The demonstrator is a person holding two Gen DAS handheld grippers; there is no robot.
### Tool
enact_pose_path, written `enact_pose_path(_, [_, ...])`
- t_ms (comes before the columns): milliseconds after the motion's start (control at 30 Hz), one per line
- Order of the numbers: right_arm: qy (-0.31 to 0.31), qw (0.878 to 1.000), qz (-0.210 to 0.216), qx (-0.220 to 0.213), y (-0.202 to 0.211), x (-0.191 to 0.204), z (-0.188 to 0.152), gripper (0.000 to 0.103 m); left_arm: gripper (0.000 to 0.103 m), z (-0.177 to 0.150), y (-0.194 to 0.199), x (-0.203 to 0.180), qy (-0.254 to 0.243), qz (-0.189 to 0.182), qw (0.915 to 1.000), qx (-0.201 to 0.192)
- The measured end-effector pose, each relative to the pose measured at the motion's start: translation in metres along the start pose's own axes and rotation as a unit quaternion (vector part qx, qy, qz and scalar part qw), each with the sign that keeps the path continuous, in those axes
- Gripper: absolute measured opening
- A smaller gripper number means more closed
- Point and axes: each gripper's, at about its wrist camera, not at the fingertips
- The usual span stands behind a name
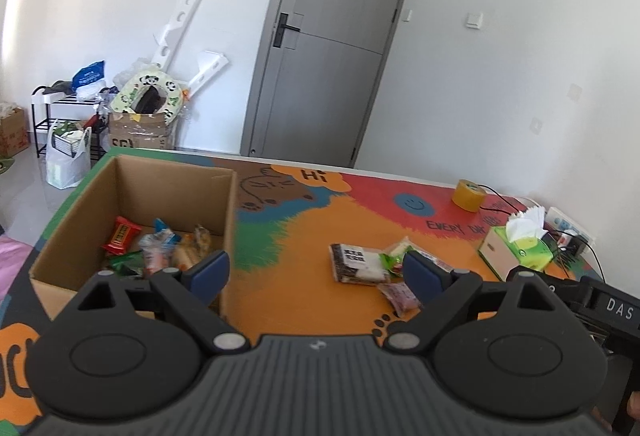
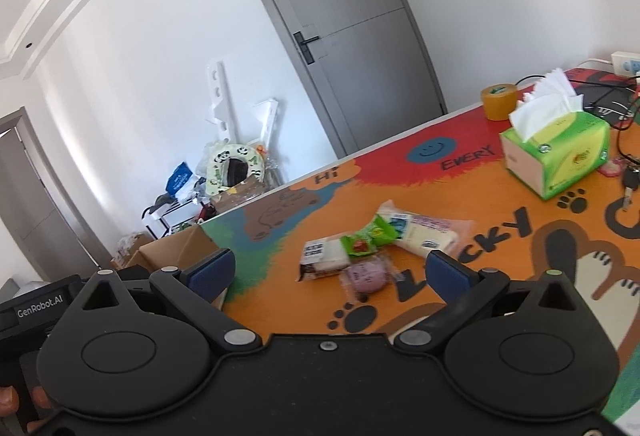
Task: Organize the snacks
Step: 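Move both open tools back toward the remaining snacks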
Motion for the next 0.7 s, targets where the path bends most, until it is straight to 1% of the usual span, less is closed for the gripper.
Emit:
enact_pose_path(167, [-0.004,1.000,-0.009,0.000,0.002,-0.013,0.000,0.103,0.093,-0.004,-0.008,-0.012,-0.007,-0.011,0.9999,0.008])
enact_pose_path(333, [-0.016,1.000,-0.018,0.001,0.004,-0.030,-0.002,0.103,0.093,-0.008,-0.018,-0.024,-0.010,-0.014,0.9998,0.014])
enact_pose_path(500, [-0.024,0.999,-0.026,0.001,0.003,-0.048,-0.003,0.103,0.093,-0.012,-0.032,-0.036,-0.013,-0.029,0.9993,0.019])
enact_pose_path(567, [-0.028,0.999,-0.031,0.003,0.001,-0.054,-0.004,0.103,0.093,-0.013,-0.038,-0.040,-0.015,-0.029,0.9993,0.019])
enact_pose_path(667, [-0.032,0.999,-0.033,0.009,-0.006,-0.061,-0.006,0.100,0.092,-0.016,-0.049,-0.047,-0.018,-0.033,0.9990,0.022])
enact_pose_path(700, [-0.033,0.999,-0.035,0.011,-0.008,-0.063,-0.006,0.096,0.092,-0.017,-0.053,-0.048,-0.019,-0.034,0.9989,0.025])
Point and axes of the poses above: each gripper's, at about its wrist camera, not at the fingertips, and y roughly against the way its jaws point, x to its left, z to its top
